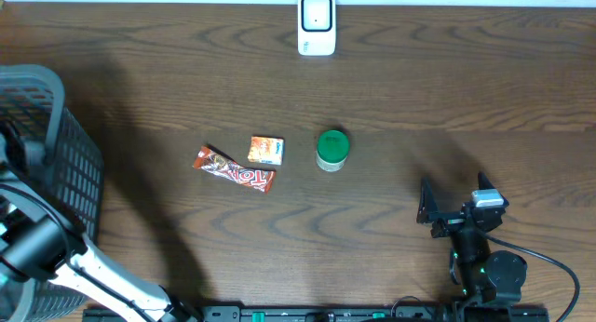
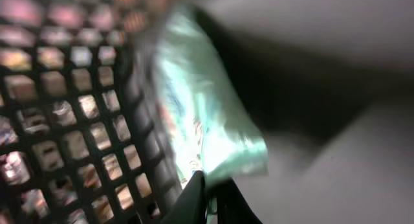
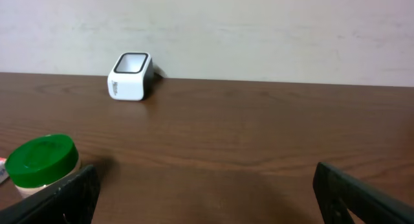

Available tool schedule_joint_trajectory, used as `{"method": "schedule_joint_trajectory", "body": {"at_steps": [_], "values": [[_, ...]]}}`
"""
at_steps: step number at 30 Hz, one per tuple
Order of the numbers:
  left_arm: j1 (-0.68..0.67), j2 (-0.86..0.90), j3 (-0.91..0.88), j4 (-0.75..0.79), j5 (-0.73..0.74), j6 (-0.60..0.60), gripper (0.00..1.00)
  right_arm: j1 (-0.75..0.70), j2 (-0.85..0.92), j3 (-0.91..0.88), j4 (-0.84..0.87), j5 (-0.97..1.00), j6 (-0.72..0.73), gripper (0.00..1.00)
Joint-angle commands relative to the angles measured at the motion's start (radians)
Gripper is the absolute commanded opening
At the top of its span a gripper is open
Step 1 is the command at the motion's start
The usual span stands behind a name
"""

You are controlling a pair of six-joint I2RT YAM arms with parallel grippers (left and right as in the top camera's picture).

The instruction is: Scan the item barcode

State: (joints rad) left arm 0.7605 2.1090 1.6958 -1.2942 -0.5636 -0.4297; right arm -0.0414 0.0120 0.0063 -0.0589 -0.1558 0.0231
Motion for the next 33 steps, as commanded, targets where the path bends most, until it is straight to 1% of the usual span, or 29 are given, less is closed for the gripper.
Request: {"method": "schedule_joint_trajectory", "body": {"at_steps": [1, 4, 9, 12, 13, 14, 15, 16, 19, 21, 23, 25, 27, 29, 33], "values": [[-0.058, -0.096, 0.149, -0.037, 0.042, 0.009, 0.07, 0.004, -0.005, 0.000, -0.004, 0.005, 0.014, 0.99], [-0.096, -0.177, 0.187, -0.026, 0.060, 0.004, 0.07, 0.004, -0.005, 0.000, -0.004, 0.005, 0.013, 0.99], [-0.140, -0.312, 0.189, 0.009, 0.060, -0.001, 0.07, 0.004, -0.005, 0.000, -0.004, 0.005, 0.013, 0.99], [-0.144, -0.349, 0.188, -0.013, 0.069, -0.066, 0.08, 0.004, -0.005, 0.000, -0.004, 0.005, 0.014, 0.99], [-0.144, -0.349, 0.188, -0.030, 0.079, -0.085, 0.22, 0.004, -0.005, 0.000, -0.004, 0.005, 0.014, 0.99], [-0.144, -0.348, 0.180, -0.037, 0.087, -0.099, 0.53, 0.004, -0.005, 0.000, -0.004, 0.005, 0.014, 0.99], [-0.144, -0.345, 0.165, -0.038, 0.093, -0.111, 0.74, 0.004, -0.005, 0.000, -0.004, 0.005, 0.014, 0.99], [-0.144, -0.343, 0.151, -0.037, 0.100, -0.112, 0.81, 0.004, -0.005, 0.000, -0.004, 0.005, 0.014, 0.99], [-0.141, -0.327, 0.101, -0.029, 0.105, -0.147, 0.86, 0.004, -0.005, 0.000, -0.004, 0.005, 0.014, 0.99], [-0.133, -0.318, 0.069, -0.028, 0.113, -0.206, 0.87, 0.004, -0.005, 0.000, -0.004, 0.005, 0.014, 0.99], [-0.114, -0.316, 0.016, -0.016, 0.167, -0.292, 0.88, 0.004, -0.005, 0.000, -0.004, 0.005, 0.014, 0.99], [-0.100, -0.316, -0.027, 0.005, 0.212, -0.344, 0.89, 0.004, -0.005, 0.000, -0.004, 0.005, 0.014, 0.99], [-0.089, -0.316, -0.073, 0.045, 0.241, -0.353, 0.90, 0.004, -0.005, 0.000, -0.004, 0.005, 0.014, 0.99], [-0.079, -0.316, -0.122, 0.082, 0.241, -0.353, 0.93, 0.004, -0.005, 0.000, -0.004, 0.005, 0.013, 0.99], [-0.066, -0.315, -0.228, 0.175, 0.238, -0.349, 0.93, 0.004, -0.005, 0.000, -0.004, 0.005, 0.014, 0.99]]}}
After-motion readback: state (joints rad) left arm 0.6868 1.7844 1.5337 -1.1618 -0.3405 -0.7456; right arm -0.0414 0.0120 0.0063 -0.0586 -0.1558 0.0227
